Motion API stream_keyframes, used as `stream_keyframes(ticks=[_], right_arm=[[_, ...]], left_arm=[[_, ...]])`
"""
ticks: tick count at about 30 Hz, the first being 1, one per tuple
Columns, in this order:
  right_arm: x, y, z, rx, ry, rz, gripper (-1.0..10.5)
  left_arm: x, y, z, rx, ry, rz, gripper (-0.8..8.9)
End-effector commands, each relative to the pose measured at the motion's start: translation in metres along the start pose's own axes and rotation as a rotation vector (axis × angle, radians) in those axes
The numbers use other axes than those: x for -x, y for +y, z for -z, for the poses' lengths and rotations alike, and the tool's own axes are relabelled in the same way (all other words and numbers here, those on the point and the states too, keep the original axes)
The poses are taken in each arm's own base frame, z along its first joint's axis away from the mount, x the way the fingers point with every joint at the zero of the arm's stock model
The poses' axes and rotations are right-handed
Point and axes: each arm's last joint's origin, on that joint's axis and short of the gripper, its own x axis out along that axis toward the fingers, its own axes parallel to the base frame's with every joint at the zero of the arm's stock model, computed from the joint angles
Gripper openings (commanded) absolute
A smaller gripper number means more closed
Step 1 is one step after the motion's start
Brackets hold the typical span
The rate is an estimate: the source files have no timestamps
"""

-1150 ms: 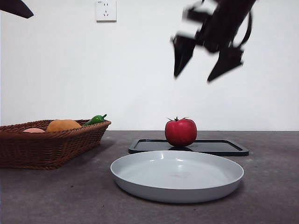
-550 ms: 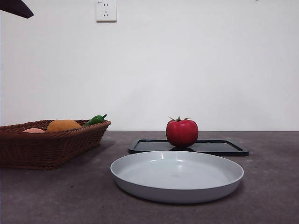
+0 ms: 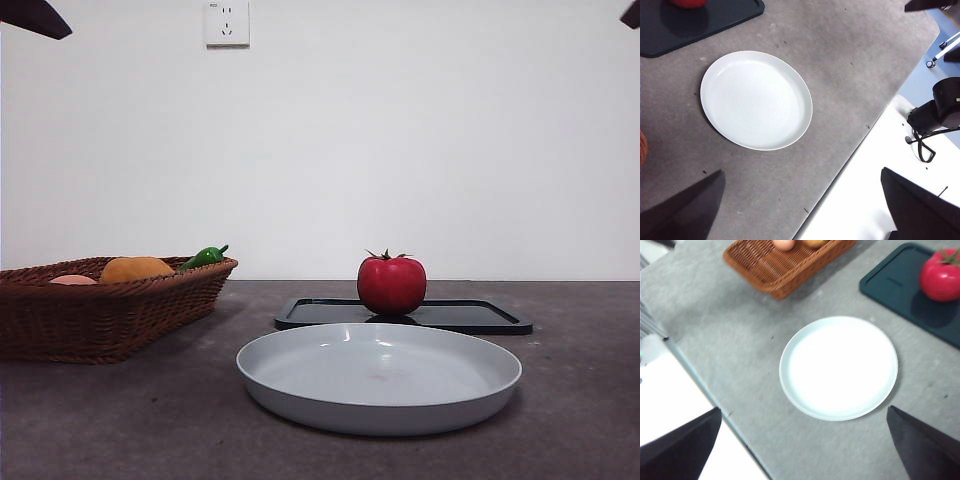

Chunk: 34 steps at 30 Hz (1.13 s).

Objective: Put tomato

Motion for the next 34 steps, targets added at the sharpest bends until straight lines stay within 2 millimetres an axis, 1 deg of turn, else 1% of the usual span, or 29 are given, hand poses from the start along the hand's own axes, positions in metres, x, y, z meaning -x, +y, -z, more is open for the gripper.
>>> stream_keyframes(ticks=[1, 3, 4, 6, 8, 10, 11, 12, 34], right_arm=[[0.0023, 0.0018, 0.0013, 0.001, -0.015, -0.009, 5.1], [0.0026, 0.0020, 0.0007, 0.003, -0.023, -0.009, 5.1], [0.0025, 0.0019, 0.0007, 0.003, -0.023, -0.010, 5.0], [0.0022, 0.0018, 0.0006, 0.003, -0.021, -0.009, 4.0], [0.0022, 0.0018, 0.0006, 0.003, -0.022, -0.008, 2.2], [0.0022, 0.0018, 0.0004, 0.004, -0.023, -0.008, 0.7], [0.0022, 0.0018, 0.0003, 0.004, -0.024, -0.009, 0.1], [0.0022, 0.0018, 0.0003, 0.004, -0.025, -0.009, 0.1], [0.0024, 0.0018, -0.0002, 0.006, -0.030, -0.008, 0.1]], left_arm=[[0.0013, -0.0017, -0.0042, -0.025, -0.014, 0.008, 4.95], [0.0013, -0.0016, -0.0043, -0.025, -0.015, 0.008, 4.95], [0.0013, -0.0016, -0.0043, -0.025, -0.014, 0.008, 4.85], [0.0013, -0.0017, -0.0042, -0.025, -0.014, 0.008, 3.82], [0.0013, -0.0016, -0.0043, -0.025, -0.014, 0.008, 2.36], [0.0013, -0.0016, -0.0043, -0.026, -0.015, 0.008, 0.96], [0.0013, -0.0016, -0.0043, -0.026, -0.015, 0.008, 0.27], [0.0013, -0.0016, -0.0043, -0.026, -0.015, 0.008, 0.06], [0.0013, -0.0016, -0.0043, -0.025, -0.015, 0.008, 0.08]])
